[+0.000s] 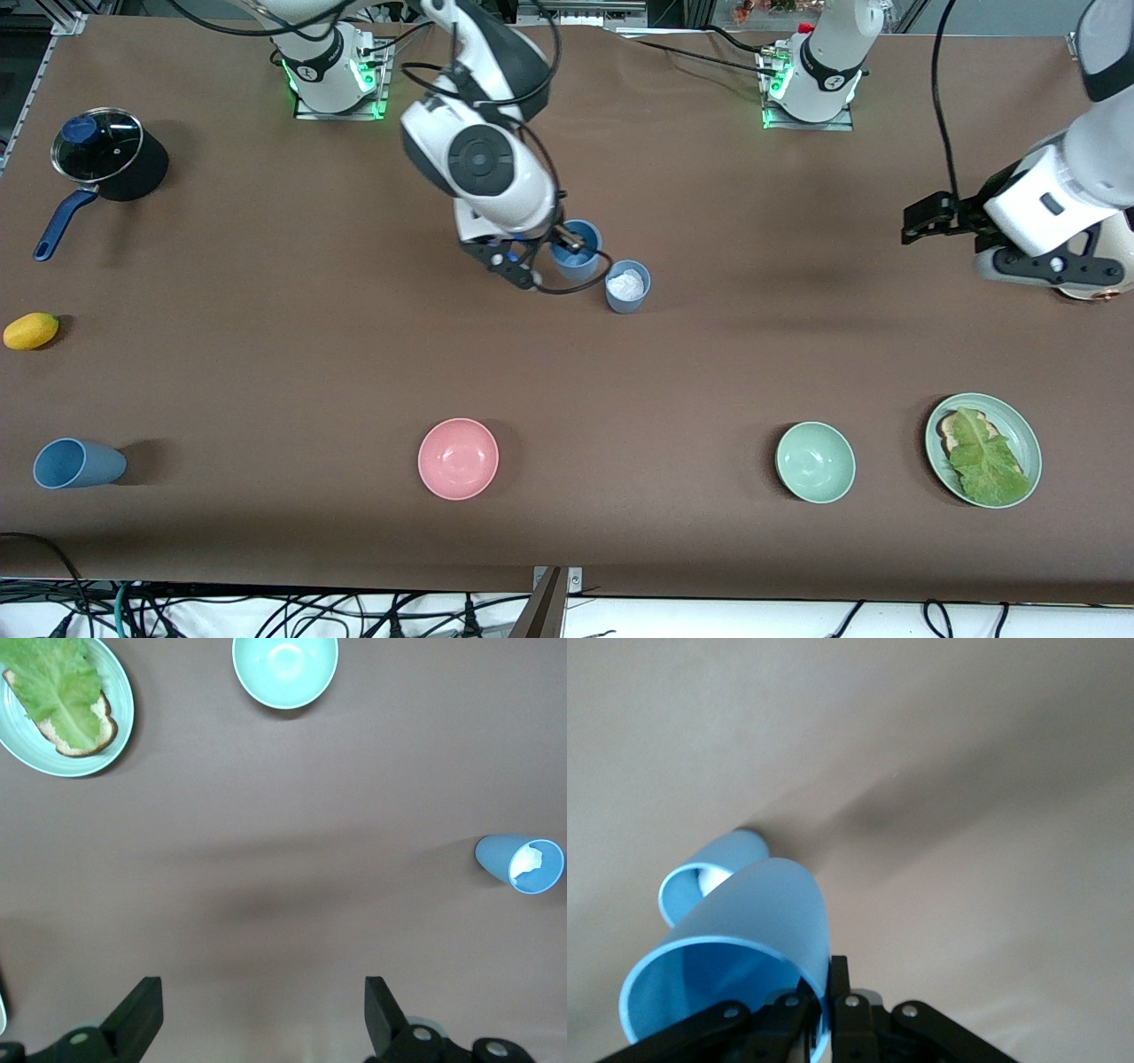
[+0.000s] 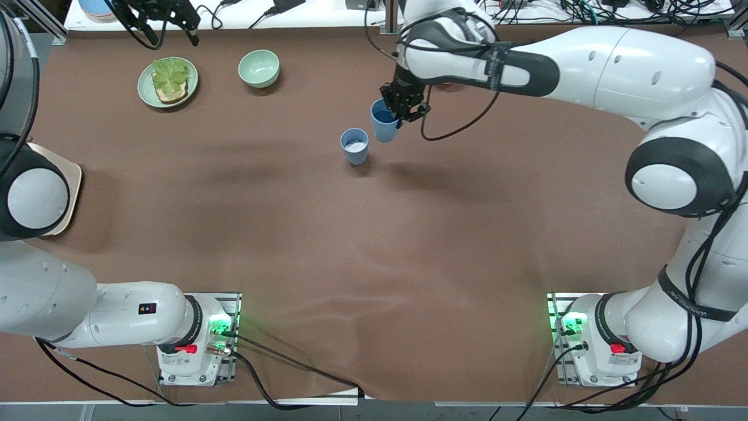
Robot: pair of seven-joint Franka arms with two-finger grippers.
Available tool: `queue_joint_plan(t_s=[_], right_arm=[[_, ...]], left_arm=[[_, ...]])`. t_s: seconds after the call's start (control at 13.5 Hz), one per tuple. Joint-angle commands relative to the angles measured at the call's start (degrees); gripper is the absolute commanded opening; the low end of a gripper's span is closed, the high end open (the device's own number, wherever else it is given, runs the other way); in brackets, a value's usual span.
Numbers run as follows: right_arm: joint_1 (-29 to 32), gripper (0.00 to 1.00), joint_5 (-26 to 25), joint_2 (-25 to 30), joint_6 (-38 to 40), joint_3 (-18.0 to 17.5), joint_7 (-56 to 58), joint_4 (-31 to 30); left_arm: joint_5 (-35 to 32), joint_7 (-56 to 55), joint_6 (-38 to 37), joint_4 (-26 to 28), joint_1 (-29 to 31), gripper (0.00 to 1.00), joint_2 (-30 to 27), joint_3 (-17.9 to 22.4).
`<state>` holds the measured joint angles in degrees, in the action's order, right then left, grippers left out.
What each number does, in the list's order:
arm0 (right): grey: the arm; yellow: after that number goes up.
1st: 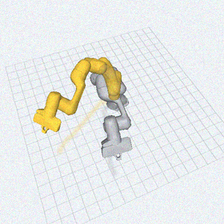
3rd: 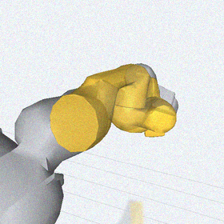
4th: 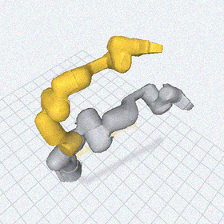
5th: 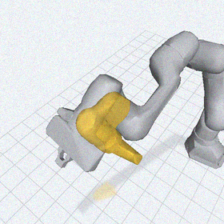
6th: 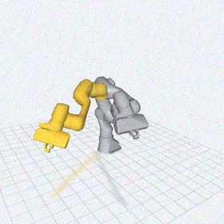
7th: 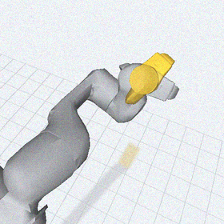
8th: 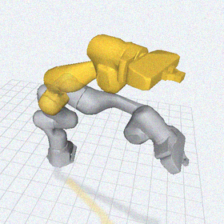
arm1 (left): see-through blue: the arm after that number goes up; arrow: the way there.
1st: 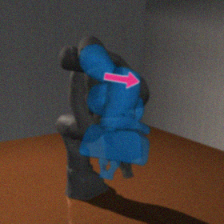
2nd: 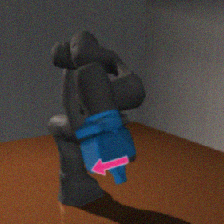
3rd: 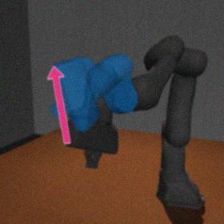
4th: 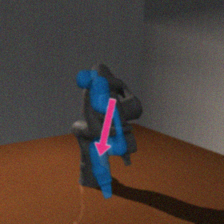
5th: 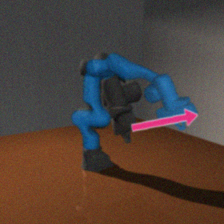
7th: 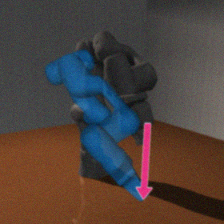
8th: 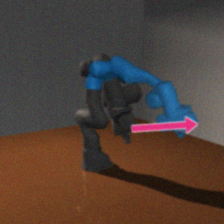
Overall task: Stack blue cups with both arms
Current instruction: 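Lower the held blue cup into the tissue cup with the right gripper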
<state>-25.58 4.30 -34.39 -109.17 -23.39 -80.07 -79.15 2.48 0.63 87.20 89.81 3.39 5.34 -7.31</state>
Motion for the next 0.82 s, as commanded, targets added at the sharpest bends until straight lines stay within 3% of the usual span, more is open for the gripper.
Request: queue_joint_plan(t_s=[0.0, 0.15, 0.3, 0.74], right_arm=[[-2.8, 0.0, -0.34, -4.89, 0.98, 0.28, -3.94, 7.95], [-4.3, 0.0, -0.34, -6.48, -1.38, 0.36, -6.14, 8.93], [-4.92, 0.0, -0.34, -7.36, -4.37, 0.36, -6.94, 8.93], [-5.8, 0.0, -0.43, -8.24, -5.0, 0.45, -6.51, 8.58]], left_arm=[[1.21, 0.77, 4.01, 6.49, -2.69, 1.0, -4.63, 1.68], [1.56, 0.77, 5.7, 9.06, -2.78, 1.0, -6.31, 3.52], [1.56, 0.16, 6.4, 8.71, -4.87, 1.0, -6.65, 7.82], [1.48, 0.07, 5.7, 4.67, -5.15, 1.0, -5.87, 7.75]])
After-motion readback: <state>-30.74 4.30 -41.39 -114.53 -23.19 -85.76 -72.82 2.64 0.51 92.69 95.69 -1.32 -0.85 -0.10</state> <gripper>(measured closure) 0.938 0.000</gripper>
